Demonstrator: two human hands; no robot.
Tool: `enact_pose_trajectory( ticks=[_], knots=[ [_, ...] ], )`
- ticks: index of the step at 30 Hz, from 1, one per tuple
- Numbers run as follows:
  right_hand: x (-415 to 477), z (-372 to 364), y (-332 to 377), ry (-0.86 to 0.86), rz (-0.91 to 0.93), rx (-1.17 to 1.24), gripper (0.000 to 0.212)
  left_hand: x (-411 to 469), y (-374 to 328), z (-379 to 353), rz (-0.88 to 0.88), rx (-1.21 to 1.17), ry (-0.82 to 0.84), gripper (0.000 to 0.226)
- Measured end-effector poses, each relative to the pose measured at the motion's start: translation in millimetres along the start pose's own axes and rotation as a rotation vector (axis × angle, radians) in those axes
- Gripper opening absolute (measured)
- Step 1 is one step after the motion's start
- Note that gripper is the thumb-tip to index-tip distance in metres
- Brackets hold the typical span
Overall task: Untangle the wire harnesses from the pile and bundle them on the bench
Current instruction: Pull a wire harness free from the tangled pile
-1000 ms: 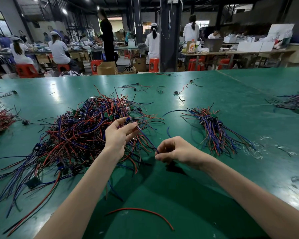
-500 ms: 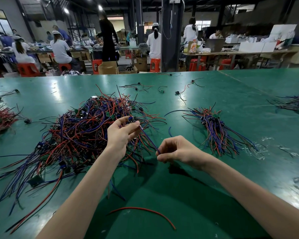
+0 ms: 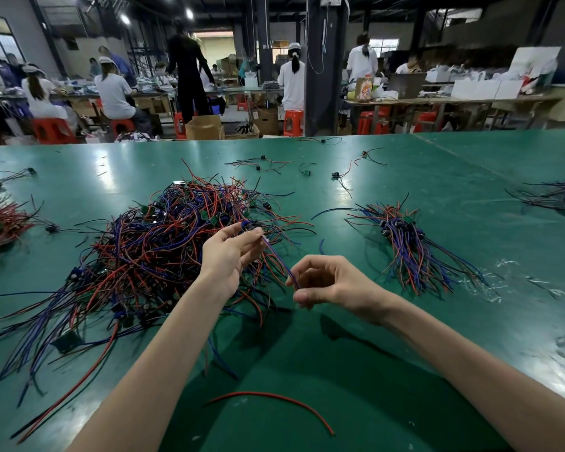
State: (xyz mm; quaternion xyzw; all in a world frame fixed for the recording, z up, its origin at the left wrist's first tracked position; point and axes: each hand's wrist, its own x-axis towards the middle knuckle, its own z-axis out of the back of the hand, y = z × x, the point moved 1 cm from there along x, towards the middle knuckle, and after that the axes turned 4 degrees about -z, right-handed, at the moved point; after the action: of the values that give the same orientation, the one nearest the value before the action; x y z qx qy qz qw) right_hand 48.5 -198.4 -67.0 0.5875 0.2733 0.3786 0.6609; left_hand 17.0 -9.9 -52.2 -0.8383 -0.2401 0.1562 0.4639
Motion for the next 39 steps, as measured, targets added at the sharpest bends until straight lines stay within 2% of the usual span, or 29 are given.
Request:
enact_pose_trajectory(
  ticks=[7, 12, 16, 18, 22, 27, 31, 35, 39],
  knots=[
    [-3, 7, 12, -0.073, 0.08, 0.013, 0.025, 1, 2, -2, 0.016, 0.037, 0.018, 0.031],
    [-2, 4, 10, -0.067, 0.033, -0.083, 0.028, 2, 0, -1, 0.014, 0.036, 0.014, 0.033],
    [-1, 8, 14, -0.153, 0.059, 0.0, 0.041, 0, 2, -3, 0.037, 0.032, 0.042, 0.032],
    [-3, 12, 17, -0.156, 0.064, 0.025, 0.04, 1, 1, -3, 0.041, 0.017, 0.035, 0.032],
    [-4, 5, 11, -0.043, -0.13, -0.003, 0.028, 1, -2, -2, 0.015, 0.02, 0.008, 0.032],
    [1, 0, 1, -0.005, -0.524, 0.218, 0.02, 0, -2, -1, -0.026, 0.067, 0.0, 0.033],
    [2, 1, 0, -0.039, -0.643, 0.308, 0.021, -1, 0, -1, -0.057, 0.129, 0.007, 0.034],
    [1, 3, 2, -0.088, -0.509, 0.142, 0.02, 1, 0, 1, -0.063, 0.136, -0.014, 0.034],
    [-2, 1, 2, 0.022, -0.389, 0.037, 0.02, 0, 4, -1, -0.058, 0.136, 0.011, 0.033]
  ],
)
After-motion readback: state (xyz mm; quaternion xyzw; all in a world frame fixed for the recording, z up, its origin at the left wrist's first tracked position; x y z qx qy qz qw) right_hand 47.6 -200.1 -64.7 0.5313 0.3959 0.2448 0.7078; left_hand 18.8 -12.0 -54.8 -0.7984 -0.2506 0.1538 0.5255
